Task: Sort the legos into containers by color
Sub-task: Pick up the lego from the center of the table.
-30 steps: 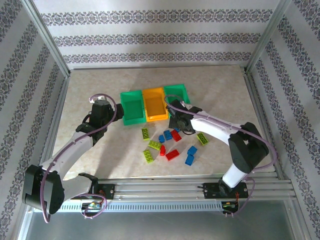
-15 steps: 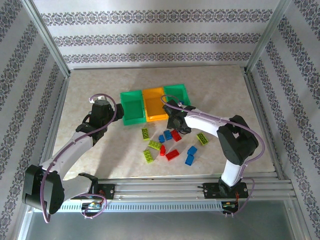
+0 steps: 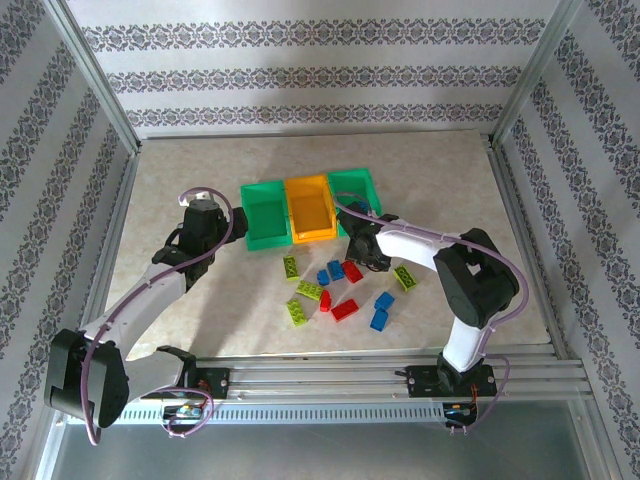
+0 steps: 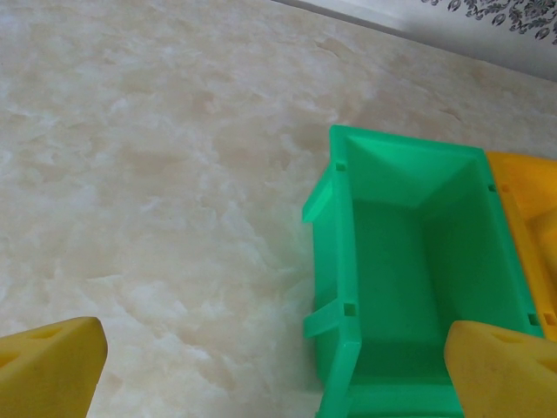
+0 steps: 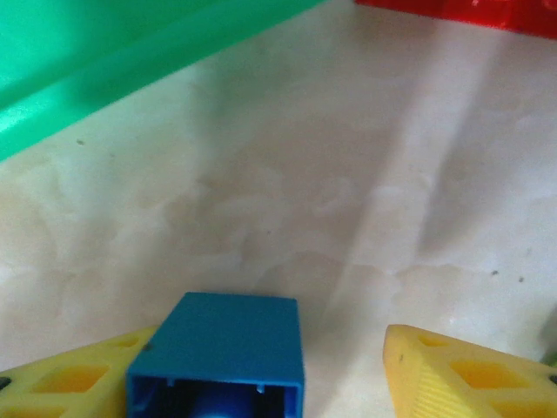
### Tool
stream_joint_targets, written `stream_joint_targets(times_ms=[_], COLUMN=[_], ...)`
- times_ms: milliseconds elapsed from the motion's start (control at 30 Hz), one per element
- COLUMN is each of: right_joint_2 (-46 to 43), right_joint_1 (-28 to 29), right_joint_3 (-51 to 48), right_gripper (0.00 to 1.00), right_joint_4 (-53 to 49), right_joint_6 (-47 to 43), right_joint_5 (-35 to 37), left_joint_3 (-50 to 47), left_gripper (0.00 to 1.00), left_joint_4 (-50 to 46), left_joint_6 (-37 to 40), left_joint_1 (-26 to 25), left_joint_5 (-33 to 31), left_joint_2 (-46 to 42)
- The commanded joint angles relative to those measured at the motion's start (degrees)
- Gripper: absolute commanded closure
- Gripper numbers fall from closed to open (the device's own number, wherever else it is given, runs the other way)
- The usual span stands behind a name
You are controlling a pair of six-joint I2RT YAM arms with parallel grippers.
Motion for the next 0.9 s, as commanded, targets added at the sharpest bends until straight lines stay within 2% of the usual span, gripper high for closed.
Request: stream_joint_targets(times_ms=[0,267,533,633,867], right_joint_2=[-1.9,-1.8,-3.4,-4.9,-5.4], right_joint_1=[-0.4,-0.4,-0.4,-0.4,-0.6], right_joint_3=[-0.8,-0.7,1.4,2.5,7.2], right_gripper=[0.38,0.54,0.76,0.79,0.79], right_joint_4=[-0.2,1.3,0.9,0.7,0.4], right_joint_6=[1.6,0.6,-2.2,-3.7,-8.0], right_joint_5=[-0.2,-0.9,0.4,1.7,3.3], left_joint_3=[1.3,1.3,1.2,1.2,0.9], left_gripper=[0.0,0.0,0.0,0.0,0.0], left_joint_4=[1.8,1.5,1.2,1.2,1.2], left_joint_6=[-1.1,-1.1,-0.9,-0.9,-0.9], left_joint_1=[0.4,0.4,0.4,0.4,0.4], left_joint_5=[0.4,0.3,-0.1,-0.2,-0.3], left_joint_2=[0.2,0.1,-0.2,-0.3,-0.5])
